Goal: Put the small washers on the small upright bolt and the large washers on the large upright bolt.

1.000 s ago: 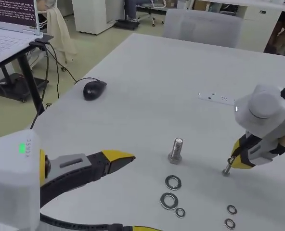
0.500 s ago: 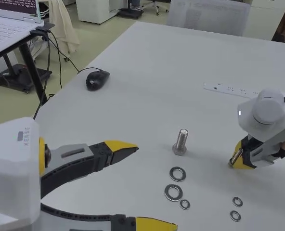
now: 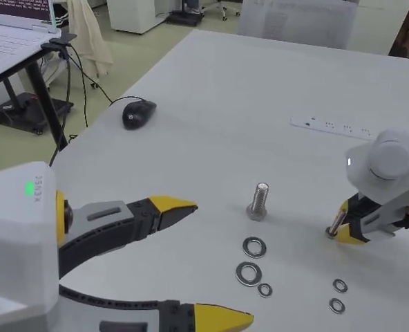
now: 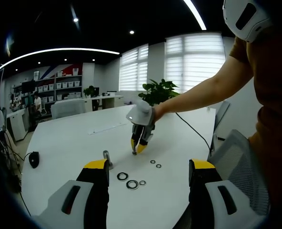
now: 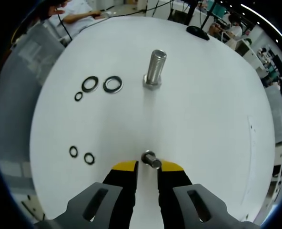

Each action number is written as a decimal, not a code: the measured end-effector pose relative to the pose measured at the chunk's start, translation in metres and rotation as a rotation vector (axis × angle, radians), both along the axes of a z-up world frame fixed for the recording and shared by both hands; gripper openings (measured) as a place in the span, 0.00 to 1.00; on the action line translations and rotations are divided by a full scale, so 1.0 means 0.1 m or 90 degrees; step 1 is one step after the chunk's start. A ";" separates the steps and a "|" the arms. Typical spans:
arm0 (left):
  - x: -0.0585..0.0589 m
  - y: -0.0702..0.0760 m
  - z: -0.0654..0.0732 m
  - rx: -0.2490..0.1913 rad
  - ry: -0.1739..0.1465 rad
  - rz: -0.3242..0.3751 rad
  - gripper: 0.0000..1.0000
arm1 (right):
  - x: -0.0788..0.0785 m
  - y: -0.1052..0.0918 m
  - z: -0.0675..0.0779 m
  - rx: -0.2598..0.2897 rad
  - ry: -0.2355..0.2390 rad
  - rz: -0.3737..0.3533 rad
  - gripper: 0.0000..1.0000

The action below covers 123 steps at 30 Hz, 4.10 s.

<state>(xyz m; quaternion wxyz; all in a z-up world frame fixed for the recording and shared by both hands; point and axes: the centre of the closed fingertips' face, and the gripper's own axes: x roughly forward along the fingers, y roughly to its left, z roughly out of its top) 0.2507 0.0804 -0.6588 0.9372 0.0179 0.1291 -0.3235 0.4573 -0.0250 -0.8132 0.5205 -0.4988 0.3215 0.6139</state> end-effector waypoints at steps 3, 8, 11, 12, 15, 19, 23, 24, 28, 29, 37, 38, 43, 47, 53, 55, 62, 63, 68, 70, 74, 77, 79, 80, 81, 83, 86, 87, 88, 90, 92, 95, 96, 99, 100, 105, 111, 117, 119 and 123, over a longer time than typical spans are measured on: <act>-0.02 -0.01 0.01 0.003 -0.002 -0.001 0.67 | -0.03 -0.04 0.06 0.005 -0.003 -0.007 0.16; -0.04 0.00 0.01 0.007 -0.010 -0.005 0.67 | -0.12 -0.11 0.14 0.007 -0.005 -0.015 0.16; -0.05 -0.02 0.03 0.012 -0.013 -0.005 0.67 | -0.20 -0.13 0.18 0.009 -0.004 -0.017 0.16; -0.06 -0.03 0.06 0.012 -0.018 -0.007 0.67 | -0.23 -0.13 0.19 0.010 -0.004 -0.015 0.16; -0.08 -0.06 0.10 0.007 -0.026 -0.008 0.68 | -0.36 -0.15 0.23 0.013 0.000 -0.013 0.16; -0.10 -0.07 0.12 0.010 -0.029 -0.011 0.68 | -0.49 -0.17 0.26 0.017 0.004 -0.010 0.16; -0.15 -0.09 0.13 0.019 -0.032 -0.011 0.67 | -0.60 -0.20 0.25 0.025 0.006 -0.007 0.16; -0.16 -0.09 0.14 0.019 -0.034 -0.011 0.67 | -0.62 -0.21 0.25 0.028 0.007 -0.007 0.16; -0.21 -0.11 0.20 0.012 -0.045 -0.010 0.68 | -0.77 -0.26 0.20 0.030 0.022 -0.014 0.16; -0.22 -0.11 0.21 0.012 -0.045 -0.009 0.68 | -0.81 -0.27 0.19 0.028 0.026 -0.013 0.16; -0.26 -0.11 0.21 0.014 -0.045 -0.009 0.68 | -1.11 -0.31 0.00 0.009 0.054 0.006 0.16; -0.27 -0.11 0.20 0.014 -0.044 -0.008 0.68 | -1.13 -0.30 -0.02 0.008 0.056 0.007 0.16; -0.27 -0.13 0.19 0.012 -0.040 -0.009 0.68 | -1.16 -0.24 -0.06 0.004 0.061 0.012 0.17; -0.26 -0.11 0.18 0.012 -0.038 -0.009 0.68 | -1.13 -0.22 -0.06 0.001 0.059 0.013 0.18; -0.22 -0.09 0.13 0.011 -0.031 -0.010 0.68 | -1.13 -0.21 -0.09 -0.005 0.065 0.016 0.18; -0.20 -0.08 0.11 0.011 -0.028 -0.010 0.68 | -1.12 -0.21 -0.10 -0.005 0.059 0.020 0.18; -0.16 -0.08 0.08 0.007 -0.024 -0.012 0.68 | -1.12 -0.21 -0.13 -0.010 0.067 0.016 0.19; -0.15 -0.08 0.08 0.007 -0.024 -0.012 0.68 | -1.11 -0.21 -0.13 -0.010 0.068 0.016 0.19; -0.13 -0.08 0.07 0.004 -0.023 -0.014 0.68 | -1.12 -0.21 -0.14 -0.015 0.073 0.019 0.18; -0.12 -0.09 0.07 0.003 -0.023 -0.014 0.68 | -1.12 -0.21 -0.14 -0.020 0.071 0.024 0.18; -0.10 -0.09 0.04 0.003 -0.020 -0.016 0.68 | -1.14 -0.21 -0.15 -0.030 0.064 0.037 0.15; -0.10 -0.09 0.04 0.002 -0.019 -0.015 0.68 | -1.13 -0.22 -0.14 -0.028 0.063 0.034 0.14; -0.09 -0.08 0.03 0.002 -0.019 -0.015 0.68 | -1.13 -0.22 -0.14 -0.028 0.063 0.036 0.13; -0.09 -0.08 0.02 0.001 -0.017 -0.015 0.68 | -1.13 -0.21 -0.14 -0.029 0.062 0.035 0.13; -0.08 -0.08 0.01 0.003 -0.016 -0.014 0.68 | -1.13 -0.20 -0.14 -0.030 0.059 0.035 0.13; -0.08 -0.07 0.00 0.005 -0.014 -0.014 0.67 | -1.13 -0.19 -0.14 -0.035 0.058 0.035 0.12; -0.07 -0.07 0.00 0.003 -0.014 -0.014 0.68 | -1.11 -0.20 -0.13 -0.033 0.064 0.027 0.11; -0.07 -0.07 0.00 0.004 -0.014 -0.014 0.68 | -1.11 -0.19 -0.13 -0.031 0.067 0.022 0.11; -0.07 -0.07 -0.01 0.003 -0.013 -0.014 0.68 | -1.11 -0.20 -0.13 -0.029 0.068 0.019 0.11; -0.07 -0.07 -0.02 0.005 -0.012 -0.015 0.68 | -1.11 -0.20 -0.13 -0.029 0.069 0.017 0.11; -0.06 -0.07 -0.03 0.007 -0.008 -0.015 0.67 | -1.11 -0.20 -0.13 -0.030 0.069 0.016 0.11; -0.06 -0.07 -0.05 0.006 -0.007 -0.015 0.68 | -1.11 -0.20 -0.13 -0.034 0.069 0.018 0.11; -0.06 -0.07 -0.05 0.006 -0.007 -0.016 0.68 | -1.11 -0.20 -0.13 -0.035 0.069 0.018 0.11; -0.06 -0.06 -0.05 0.006 -0.006 -0.014 0.68 | -1.11 -0.21 -0.13 -0.037 0.068 0.020 0.11; -0.06 -0.06 -0.06 0.006 -0.005 -0.014 0.68 | -1.12 -0.20 -0.11 -0.033 0.070 0.020 0.11; -0.05 -0.05 -0.09 0.009 -0.001 -0.012 0.68 | -1.10 -0.17 0.03 -0.016 0.075 0.013 0.11; -0.04 -0.07 -0.09 0.009 -0.002 -0.013 0.68 | -0.97 -0.20 0.20 -0.005 0.060 0.004 0.11; -0.02 -0.08 -0.11 0.011 -0.002 -0.017 0.68 | -0.79 -0.23 0.33 0.000 0.039 -0.009 0.11; -0.01 -0.08 -0.12 0.010 -0.001 -0.018 0.68 | -0.73 -0.23 0.37 0.003 0.032 -0.013 0.11; -0.01 -0.08 -0.15 0.009 0.003 -0.019 0.68 | -0.60 -0.21 0.44 0.011 0.018 -0.019 0.11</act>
